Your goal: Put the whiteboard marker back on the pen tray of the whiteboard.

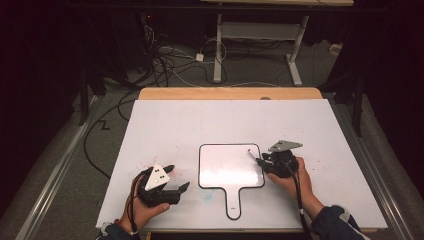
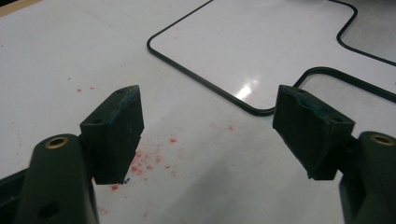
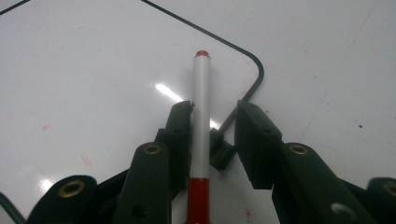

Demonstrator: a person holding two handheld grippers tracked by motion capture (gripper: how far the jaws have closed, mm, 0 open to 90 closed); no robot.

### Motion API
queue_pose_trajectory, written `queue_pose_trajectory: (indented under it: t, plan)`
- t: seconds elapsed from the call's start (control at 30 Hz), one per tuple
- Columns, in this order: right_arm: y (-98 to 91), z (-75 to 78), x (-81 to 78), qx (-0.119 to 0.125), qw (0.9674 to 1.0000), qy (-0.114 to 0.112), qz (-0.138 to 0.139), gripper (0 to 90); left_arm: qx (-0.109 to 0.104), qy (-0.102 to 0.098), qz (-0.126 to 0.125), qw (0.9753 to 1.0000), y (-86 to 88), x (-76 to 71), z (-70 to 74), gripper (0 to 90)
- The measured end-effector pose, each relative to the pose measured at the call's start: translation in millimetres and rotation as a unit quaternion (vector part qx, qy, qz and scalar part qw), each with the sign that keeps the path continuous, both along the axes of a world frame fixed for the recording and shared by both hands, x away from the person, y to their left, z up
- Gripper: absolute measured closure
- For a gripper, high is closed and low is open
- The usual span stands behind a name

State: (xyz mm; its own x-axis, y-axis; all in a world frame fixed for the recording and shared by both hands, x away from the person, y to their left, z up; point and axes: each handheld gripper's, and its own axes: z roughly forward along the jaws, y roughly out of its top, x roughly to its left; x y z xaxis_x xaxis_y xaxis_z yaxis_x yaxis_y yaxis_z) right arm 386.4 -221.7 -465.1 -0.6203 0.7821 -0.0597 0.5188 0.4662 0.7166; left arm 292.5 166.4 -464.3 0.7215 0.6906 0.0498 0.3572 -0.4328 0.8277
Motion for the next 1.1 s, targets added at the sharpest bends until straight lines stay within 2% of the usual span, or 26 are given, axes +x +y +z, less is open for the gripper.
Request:
queue_pose_trajectory:
  t: [0.07, 0.2, 0.37, 0.5, 0.63, 0.77, 0.9, 1.03, 1.1]
  plan:
    - [-0.8, -1.3, 2.7, -0.009, 0.9999, -0.002, -0.004, 66.5, -0.001, -0.002, -0.002, 1.0000, -0.4, -0.2, 0.6, 23.5]
    - [-5.8, -3.3, 5.7, 0.008, 0.9999, 0.012, -0.007, 63.4, 0.000, -0.002, -0.002, 1.0000, -0.6, 0.3, 0.4, 23.5]
    - [-6.0, -3.5, 7.0, 0.011, 0.9997, 0.008, -0.020, 60.7, 0.001, 0.001, -0.001, 1.0000, -0.3, 1.8, -0.8, 23.2]
    - [-4.1, -4.1, 16.2, 0.018, 0.9991, 0.004, -0.037, 61.7, 0.002, 0.002, -0.007, 1.0000, -3.4, 2.3, -0.7, 23.1]
    - [-5.8, -4.6, 19.9, 0.020, 0.9989, 0.009, -0.041, 60.8, 0.007, 0.002, -0.015, 0.9999, -5.5, 2.0, -1.3, 23.2]
    - [-7.9, -3.5, 19.4, 0.026, 0.9986, 0.011, -0.044, 56.1, 0.008, 0.003, -0.016, 0.9998, -5.3, 2.3, -1.8, 23.2]
    - [-7.3, -2.8, 17.9, 0.029, 0.9988, 0.014, -0.036, 52.1, 0.009, 0.000, -0.017, 0.9998, -5.3, 1.4, -1.4, 23.1]
    - [-9.2, 6.2, 12.2, 0.039, 0.9991, -0.012, -0.014, 47.8, 0.016, -0.001, -0.015, 0.9998, -5.4, 1.8, -2.3, 22.7]
    - [-11.0, 13.9, 6.9, 0.048, 0.9982, -0.033, 0.012, 45.3, 0.017, -0.002, -0.012, 0.9998, -5.2, 2.0, -2.6, 22.7]
